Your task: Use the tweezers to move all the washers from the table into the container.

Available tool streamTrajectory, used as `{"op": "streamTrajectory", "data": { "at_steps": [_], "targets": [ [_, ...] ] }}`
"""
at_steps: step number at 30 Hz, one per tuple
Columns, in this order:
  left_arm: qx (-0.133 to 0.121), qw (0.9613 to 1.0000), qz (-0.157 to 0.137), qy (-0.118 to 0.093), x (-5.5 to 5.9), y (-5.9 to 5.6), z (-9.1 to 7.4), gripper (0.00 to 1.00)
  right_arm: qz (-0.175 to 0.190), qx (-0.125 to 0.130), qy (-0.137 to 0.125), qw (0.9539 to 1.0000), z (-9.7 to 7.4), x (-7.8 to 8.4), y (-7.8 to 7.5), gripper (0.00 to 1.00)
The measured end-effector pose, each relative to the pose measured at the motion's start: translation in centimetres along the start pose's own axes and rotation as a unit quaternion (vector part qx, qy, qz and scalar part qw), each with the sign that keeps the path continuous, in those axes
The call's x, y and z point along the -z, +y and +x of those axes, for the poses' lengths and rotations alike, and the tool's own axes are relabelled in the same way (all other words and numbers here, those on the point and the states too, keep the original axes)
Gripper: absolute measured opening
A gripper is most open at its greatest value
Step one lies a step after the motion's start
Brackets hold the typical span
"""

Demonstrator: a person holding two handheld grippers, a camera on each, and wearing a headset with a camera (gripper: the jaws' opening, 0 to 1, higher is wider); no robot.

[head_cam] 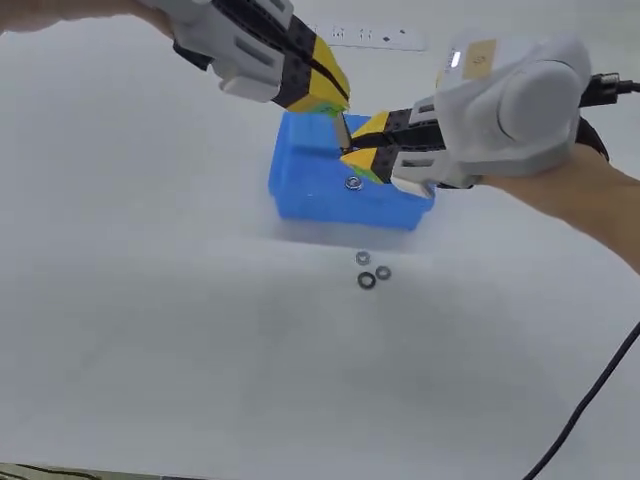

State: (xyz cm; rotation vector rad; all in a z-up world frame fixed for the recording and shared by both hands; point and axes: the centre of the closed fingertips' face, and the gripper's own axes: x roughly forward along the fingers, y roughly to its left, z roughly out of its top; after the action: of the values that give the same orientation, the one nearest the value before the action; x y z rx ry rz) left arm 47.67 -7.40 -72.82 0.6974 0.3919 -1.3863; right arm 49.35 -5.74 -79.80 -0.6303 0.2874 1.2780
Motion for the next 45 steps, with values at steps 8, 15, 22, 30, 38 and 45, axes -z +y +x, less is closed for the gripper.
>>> {"op": "streamTrajectory", "data": {
  "at_steps": [8,15,22,30,38,45],
  "targets": [
    [-0.007,0.9997,-0.018,0.014,1.6,0.6,1.4,0.05,0.015,-0.007,0.014,0.9998,1.3,1.8,-0.4,0.10],
    [-0.007,0.9994,-0.031,0.014,2.4,0.7,2.1,0.05,0.030,-0.012,0.019,0.9993,2.1,2.6,-0.2,0.10],
    [-0.008,0.9986,-0.051,0.015,3.5,1.0,2.7,0.05,0.041,-0.016,0.025,0.9987,2.9,3.5,0.0,0.10],
    [-0.006,0.9984,-0.055,0.015,3.8,1.2,3.1,0.05,0.045,-0.016,0.028,0.9985,3.2,4.0,-0.3,0.10],
    [-0.006,0.9985,-0.053,0.015,3.8,1.4,3.3,0.05,0.048,-0.012,0.029,0.9983,3.1,4.3,-0.5,0.10],
    [-0.006,0.9985,-0.052,0.016,3.8,1.4,3.3,0.05,0.050,-0.010,0.028,0.9983,3.2,4.2,-0.8,0.10]
  ]
}}
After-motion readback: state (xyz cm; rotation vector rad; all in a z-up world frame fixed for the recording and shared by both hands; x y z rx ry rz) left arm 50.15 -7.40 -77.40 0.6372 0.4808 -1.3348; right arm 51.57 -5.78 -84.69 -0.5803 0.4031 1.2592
